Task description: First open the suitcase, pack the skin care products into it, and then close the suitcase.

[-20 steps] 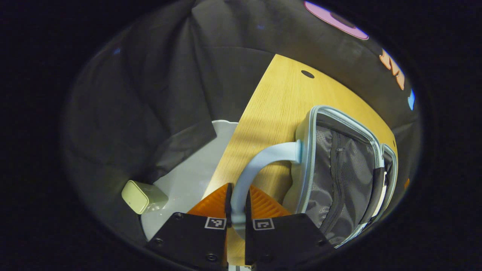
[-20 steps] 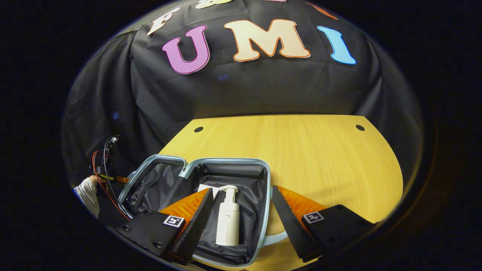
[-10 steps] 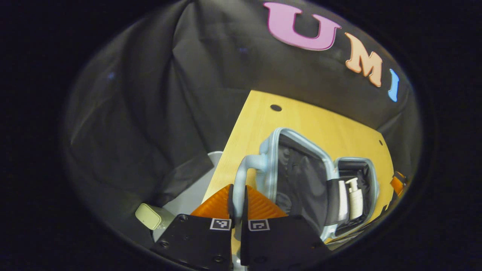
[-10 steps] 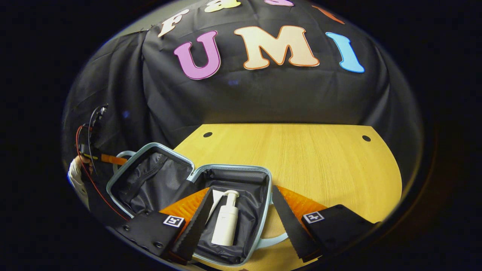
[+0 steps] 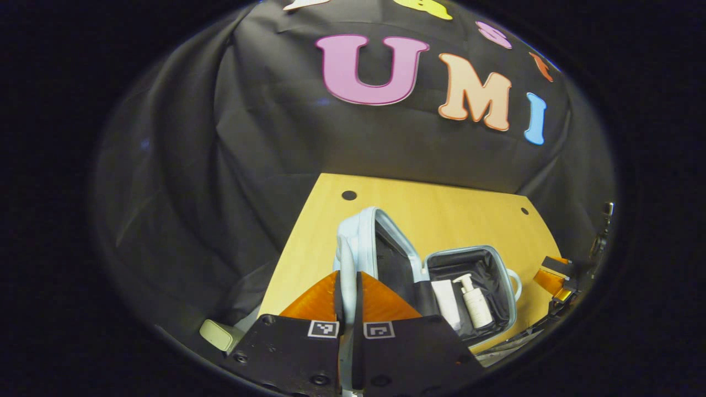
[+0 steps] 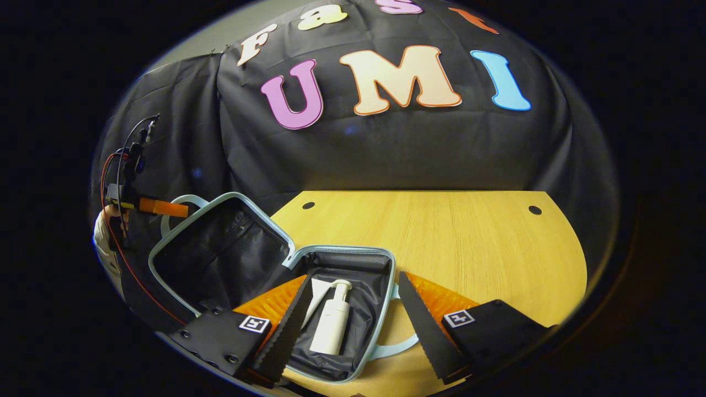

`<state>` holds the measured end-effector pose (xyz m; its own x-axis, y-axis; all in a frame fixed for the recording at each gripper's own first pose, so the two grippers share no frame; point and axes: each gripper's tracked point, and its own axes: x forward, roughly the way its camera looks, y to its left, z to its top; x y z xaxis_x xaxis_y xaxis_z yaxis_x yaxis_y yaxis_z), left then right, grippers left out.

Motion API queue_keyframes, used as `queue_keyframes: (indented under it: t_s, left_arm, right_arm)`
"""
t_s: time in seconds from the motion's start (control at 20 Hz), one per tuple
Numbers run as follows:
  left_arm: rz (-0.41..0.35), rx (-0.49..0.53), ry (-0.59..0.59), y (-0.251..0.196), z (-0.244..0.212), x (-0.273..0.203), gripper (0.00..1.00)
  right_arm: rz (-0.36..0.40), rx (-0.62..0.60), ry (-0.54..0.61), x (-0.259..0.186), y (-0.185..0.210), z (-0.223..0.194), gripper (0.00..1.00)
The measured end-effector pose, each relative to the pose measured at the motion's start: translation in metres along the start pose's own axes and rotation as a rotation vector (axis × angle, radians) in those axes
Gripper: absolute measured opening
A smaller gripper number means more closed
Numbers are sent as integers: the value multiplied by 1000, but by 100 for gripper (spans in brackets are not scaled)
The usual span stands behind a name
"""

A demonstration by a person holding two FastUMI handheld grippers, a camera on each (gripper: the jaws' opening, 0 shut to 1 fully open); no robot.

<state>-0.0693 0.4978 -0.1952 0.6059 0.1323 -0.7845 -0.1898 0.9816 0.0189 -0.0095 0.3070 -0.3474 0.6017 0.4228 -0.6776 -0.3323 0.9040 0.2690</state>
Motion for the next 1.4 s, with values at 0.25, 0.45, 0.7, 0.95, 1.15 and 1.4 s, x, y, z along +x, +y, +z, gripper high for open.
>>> queue_keyframes:
  t_s: [0.25,0.45,0.7,0.95,1.15,1.4]
  left_arm:
    - [-108,46,-55,-67,23,-14,2]
    - [-204,74,-81,-126,36,-21,2]
    - [-293,54,-104,-181,40,-19,2]
    - [-395,86,-79,-241,27,-16,2]
    - [-470,110,-38,-290,10,-8,4]
    - [-529,160,43,-342,-23,8,7]
  right_arm:
    - [-16,19,-43,-19,-29,14,98]
    - [-41,32,-67,-36,-52,21,98]
    - [-77,52,-88,-57,-79,21,98]
    - [-112,67,-99,-77,-103,17,98]
    - [-141,83,-110,-92,-122,14,98]
    - [-191,100,-118,-115,-148,9,98]
